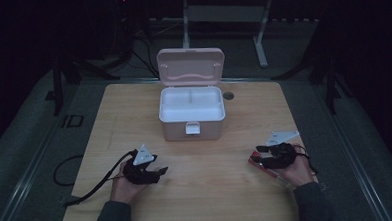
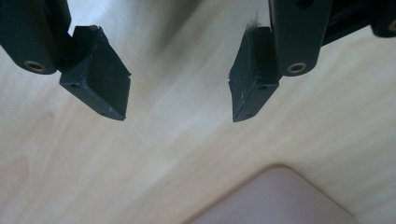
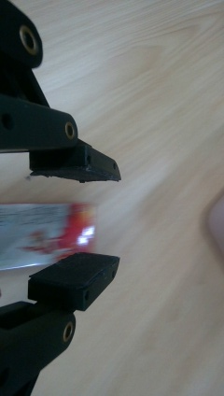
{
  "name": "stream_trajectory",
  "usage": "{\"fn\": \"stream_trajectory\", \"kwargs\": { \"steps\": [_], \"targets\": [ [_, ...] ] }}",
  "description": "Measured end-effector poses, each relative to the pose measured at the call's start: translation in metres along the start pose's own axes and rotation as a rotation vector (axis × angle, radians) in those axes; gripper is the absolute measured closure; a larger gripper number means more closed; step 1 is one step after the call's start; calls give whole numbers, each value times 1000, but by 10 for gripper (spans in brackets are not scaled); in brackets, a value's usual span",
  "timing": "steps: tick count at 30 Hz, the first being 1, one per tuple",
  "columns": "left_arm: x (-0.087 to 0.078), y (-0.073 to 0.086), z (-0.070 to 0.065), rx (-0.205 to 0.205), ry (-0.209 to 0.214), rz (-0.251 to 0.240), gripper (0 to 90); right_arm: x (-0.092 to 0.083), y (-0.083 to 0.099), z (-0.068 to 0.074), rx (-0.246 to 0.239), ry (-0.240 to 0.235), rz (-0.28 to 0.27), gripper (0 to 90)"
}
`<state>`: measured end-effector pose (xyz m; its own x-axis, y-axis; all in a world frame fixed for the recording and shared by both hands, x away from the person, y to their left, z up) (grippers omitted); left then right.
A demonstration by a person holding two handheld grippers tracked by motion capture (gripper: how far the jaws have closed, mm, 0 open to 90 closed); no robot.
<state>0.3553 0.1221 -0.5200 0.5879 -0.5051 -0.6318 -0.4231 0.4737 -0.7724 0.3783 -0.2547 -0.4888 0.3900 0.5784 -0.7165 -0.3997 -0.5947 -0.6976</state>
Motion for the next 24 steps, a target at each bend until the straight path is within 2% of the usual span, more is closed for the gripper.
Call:
{"fn": "stream_trajectory", "kwargs": {
  "steps": [3, 8, 13, 15, 16, 17, 18, 23, 24],
  "targets": [
    [-4, -13, 9, -22, -7, -37, 377, 6, -27, 1, -16, 1, -40, 529],
    [-11, -38, 23, -34, -26, -85, 373, 13, -64, -2, -24, 4, -116, 490],
    [-23, -71, 47, -81, -58, -157, 374, 15, -97, -13, -14, 43, -170, 484],
    [-24, -80, 54, -88, -75, -167, 374, 14, -109, -16, -15, 52, -185, 482],
    [-24, -80, 54, -88, -75, -167, 374, 14, -109, -16, -15, 52, -185, 482],
    [-23, -89, 61, -96, -83, -175, 374, 13, -114, -17, -15, 57, -188, 481],
    [-23, -92, 64, -100, -88, -178, 373, 13, -125, -20, -12, 61, -204, 480],
    [-16, -106, 74, -122, -92, -182, 373, 19, -140, -24, -1, 61, -220, 471],
    [-11, -110, 78, -139, -82, -180, 373, 23, -142, -26, 4, 62, -215, 468]
  ]
}}
Point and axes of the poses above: each handheld gripper's, and its own axes: x roughly forward along the jaws, y roughly out of its underside, z roughly to its left, the point moved 7 cm from there along x, roughly forward along the jaws, and after that the axes turned 4 degrees about -y, right-handed, at the moved point
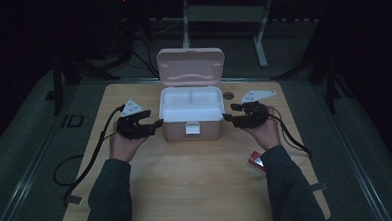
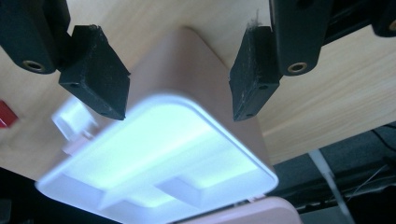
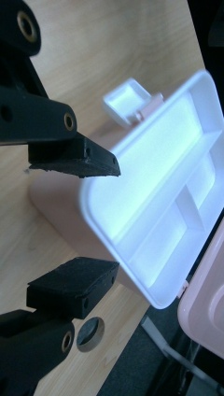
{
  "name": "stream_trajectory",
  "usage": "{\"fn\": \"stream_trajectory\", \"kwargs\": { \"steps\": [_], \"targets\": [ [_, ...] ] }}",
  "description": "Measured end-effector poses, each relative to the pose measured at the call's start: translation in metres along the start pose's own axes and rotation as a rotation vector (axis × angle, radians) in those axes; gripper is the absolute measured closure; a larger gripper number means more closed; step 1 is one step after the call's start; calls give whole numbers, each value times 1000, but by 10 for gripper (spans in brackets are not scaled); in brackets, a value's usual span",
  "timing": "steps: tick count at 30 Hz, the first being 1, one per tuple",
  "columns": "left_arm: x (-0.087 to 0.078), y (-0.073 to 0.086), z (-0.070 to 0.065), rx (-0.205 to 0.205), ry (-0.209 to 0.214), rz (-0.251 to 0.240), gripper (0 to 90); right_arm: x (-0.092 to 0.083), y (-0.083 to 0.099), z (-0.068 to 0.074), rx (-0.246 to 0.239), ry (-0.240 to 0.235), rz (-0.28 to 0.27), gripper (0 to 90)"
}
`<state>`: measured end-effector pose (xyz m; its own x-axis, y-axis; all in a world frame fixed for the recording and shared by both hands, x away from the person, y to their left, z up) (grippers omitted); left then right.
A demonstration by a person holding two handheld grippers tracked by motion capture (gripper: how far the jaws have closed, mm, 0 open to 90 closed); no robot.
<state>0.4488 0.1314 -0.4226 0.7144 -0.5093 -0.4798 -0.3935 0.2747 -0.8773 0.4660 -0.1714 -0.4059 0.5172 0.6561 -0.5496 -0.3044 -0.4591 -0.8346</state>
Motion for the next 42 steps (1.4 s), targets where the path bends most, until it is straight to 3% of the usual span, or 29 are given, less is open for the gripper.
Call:
{"fn": "stream_trajectory", "kwargs": {
  "steps": [5, 11, 14, 23, 31, 42],
  "targets": [
    [22, -5, 3, -1, -7, 48, 366, 30, 0, -7, 53, -8, 19, 453],
    [42, -4, 4, -26, 7, 78, 388, 42, 2, -14, 86, -2, 46, 441],
    [45, -4, 3, -20, -10, 87, 389, 42, 5, -15, 105, -15, 43, 443],
    [42, -2, -12, -19, 0, 89, 413, 31, 13, -14, 116, -20, 34, 447],
    [31, 4, -44, 4, 26, 85, 415, 3, 31, -6, 110, -23, 41, 447],
    [16, 12, -72, 29, 51, 75, 416, -22, 47, 9, 107, -20, 41, 448]
  ]
}}
Point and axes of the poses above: each handheld gripper's, and its own axes: x roughly forward along the jaws, y roughly out of its underside, z roughly to its left, the point moved 7 cm from there along x, roughly forward along the jaws, and after that the axes turned 4 degrees about -y, right-handed, at the moved point
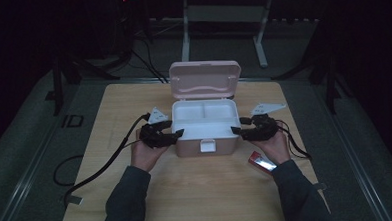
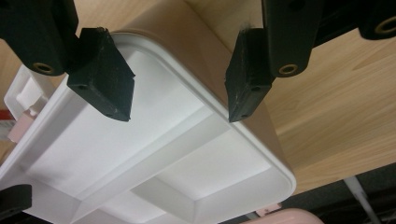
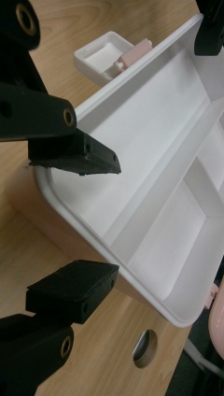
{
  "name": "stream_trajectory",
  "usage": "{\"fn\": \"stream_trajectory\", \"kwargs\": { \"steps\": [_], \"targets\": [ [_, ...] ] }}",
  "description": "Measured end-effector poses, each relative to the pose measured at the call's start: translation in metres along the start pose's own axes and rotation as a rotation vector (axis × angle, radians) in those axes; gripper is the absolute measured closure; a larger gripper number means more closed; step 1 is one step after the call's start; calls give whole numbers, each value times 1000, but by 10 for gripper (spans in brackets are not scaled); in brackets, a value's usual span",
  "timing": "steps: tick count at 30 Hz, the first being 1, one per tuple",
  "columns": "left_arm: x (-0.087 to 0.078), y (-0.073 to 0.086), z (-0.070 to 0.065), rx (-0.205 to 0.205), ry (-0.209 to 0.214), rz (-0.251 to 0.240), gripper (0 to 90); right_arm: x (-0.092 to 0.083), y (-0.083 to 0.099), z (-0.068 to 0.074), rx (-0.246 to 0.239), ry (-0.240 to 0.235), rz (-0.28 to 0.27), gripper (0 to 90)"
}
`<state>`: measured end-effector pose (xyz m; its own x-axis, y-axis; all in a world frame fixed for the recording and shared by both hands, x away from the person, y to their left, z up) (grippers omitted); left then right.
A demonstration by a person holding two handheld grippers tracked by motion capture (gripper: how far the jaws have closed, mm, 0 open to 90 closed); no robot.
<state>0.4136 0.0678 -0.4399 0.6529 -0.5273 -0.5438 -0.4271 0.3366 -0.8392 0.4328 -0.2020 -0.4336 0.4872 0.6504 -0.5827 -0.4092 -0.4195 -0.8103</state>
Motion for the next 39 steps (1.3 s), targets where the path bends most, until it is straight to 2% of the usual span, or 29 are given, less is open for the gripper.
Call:
{"fn": "stream_trajectory", "kwargs": {
  "steps": [5, 12, 17, 34, 39],
  "targets": [
    [-4, 3, -10, 8, 4, -5, 419, -10, 8, 7, -5, 5, 4, 448],
    [-8, 7, -17, 4, 14, -23, 420, -15, 12, 11, -3, 11, -3, 449],
    [-11, 10, -18, -20, 35, -38, 432, -18, 15, 14, 2, 15, -3, 449],
    [-12, 10, -19, 5, 20, -23, 462, -23, 18, 21, 9, 21, -2, 446],
    [-13, 10, -19, 9, 23, -25, 462, -23, 18, 22, -5, 19, 1, 437]
  ]
}}
Point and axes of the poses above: each handheld gripper's, and its own axes: x roughly forward along the jaws, y roughly out of its underside, z roughly to its left, the point moved 7 cm from there along x, roughly forward along the jaws, and after that the axes turned 4 degrees about -y, right-handed, at the moved point
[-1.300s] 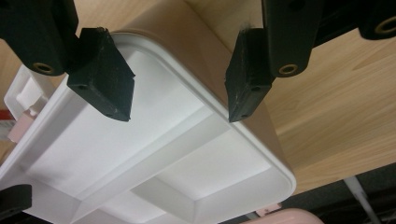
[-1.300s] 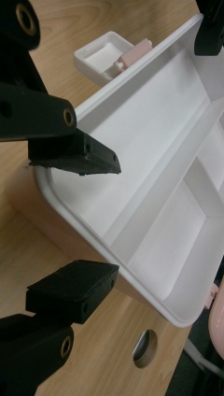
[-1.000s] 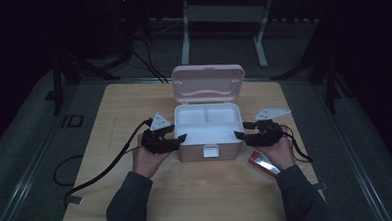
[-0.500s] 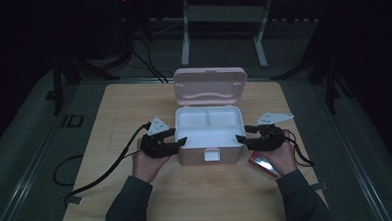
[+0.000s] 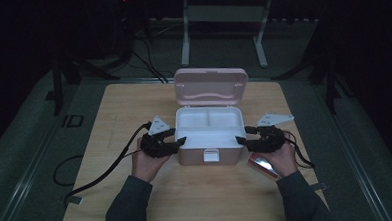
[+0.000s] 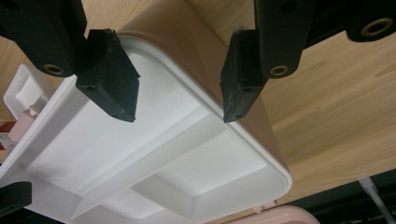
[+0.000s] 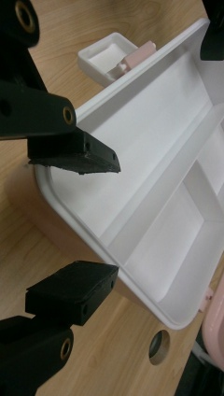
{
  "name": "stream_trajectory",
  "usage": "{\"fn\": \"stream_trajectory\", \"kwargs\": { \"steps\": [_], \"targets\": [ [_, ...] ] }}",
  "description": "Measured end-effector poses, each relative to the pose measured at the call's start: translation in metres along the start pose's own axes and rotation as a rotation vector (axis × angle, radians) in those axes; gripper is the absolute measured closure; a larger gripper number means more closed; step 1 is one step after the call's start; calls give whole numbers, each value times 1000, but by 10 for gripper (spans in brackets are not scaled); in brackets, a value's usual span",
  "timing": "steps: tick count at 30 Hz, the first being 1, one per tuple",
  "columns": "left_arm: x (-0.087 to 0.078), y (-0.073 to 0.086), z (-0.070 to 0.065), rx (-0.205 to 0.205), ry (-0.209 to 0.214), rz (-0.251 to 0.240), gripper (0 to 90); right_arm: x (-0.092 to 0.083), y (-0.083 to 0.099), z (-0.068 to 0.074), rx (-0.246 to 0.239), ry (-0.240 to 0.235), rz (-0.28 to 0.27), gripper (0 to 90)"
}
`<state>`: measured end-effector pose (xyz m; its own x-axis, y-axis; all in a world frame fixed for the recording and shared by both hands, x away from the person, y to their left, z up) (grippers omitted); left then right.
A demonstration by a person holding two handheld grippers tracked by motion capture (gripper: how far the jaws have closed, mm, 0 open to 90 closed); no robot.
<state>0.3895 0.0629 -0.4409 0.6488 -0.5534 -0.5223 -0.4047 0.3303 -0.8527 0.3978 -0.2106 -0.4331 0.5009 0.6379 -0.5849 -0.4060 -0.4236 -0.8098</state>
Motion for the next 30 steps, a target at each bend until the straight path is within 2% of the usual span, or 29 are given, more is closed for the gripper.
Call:
{"fn": "stream_trajectory", "kwargs": {
  "steps": [2, 3, 4, 5, 6, 8, 10, 15, 19, 21, 24, 28, 30],
  "targets": [
    [0, 0, 0, -1, -5, -4, 440, 0, -1, 0, -10, 2, -1, 432],
    [-3, -1, 1, 6, -14, -6, 432, -3, -7, -1, -54, 16, -11, 431],
    [-4, -2, 2, 9, -17, -7, 432, -3, -7, -1, -54, 16, -11, 431],
    [-6, -2, 3, 17, -21, -7, 429, -6, -12, -1, -99, 28, -25, 439],
    [-8, -3, 3, 17, -25, -10, 428, -8, -15, -1, -124, 28, -31, 443],
    [-10, -3, 4, 22, -28, -12, 427, -8, -15, -1, -124, 28, -31, 443],
    [-16, -6, 6, 23, -35, -28, 427, -9, -22, -1, -156, 31, -35, 466],
    [-25, -7, 10, 32, -31, -32, 426, -7, -32, -1, -150, 10, -49, 467],
    [-28, -4, 11, 44, -34, -28, 421, -4, -34, 0, -147, -10, -39, 467],
    [-30, -3, 10, 59, -35, -28, 418, -3, -36, 1, -157, -22, -24, 466],
    [-34, 1, 9, 60, -31, -30, 415, -3, -43, 1, -181, -49, -16, 450],
    [-36, 9, 9, 54, -37, -29, 414, -1, -51, -3, -212, -50, 17, 492],
    [-37, 13, 9, 52, -37, -29, 414, 2, -55, -3, -233, -79, 24, 511]
  ]
}}
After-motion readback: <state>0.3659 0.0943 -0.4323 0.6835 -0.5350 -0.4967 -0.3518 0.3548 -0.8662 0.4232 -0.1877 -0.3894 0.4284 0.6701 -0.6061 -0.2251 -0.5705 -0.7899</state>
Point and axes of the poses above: each handheld gripper's, and its own axes: x roughly forward along the jaws, y roughly out of its underside, z roughly to its left, the point moved 7 cm from there along x, roughly forward along the jaws, and after that the axes turned 4 degrees about -y, right-handed, at the moved point
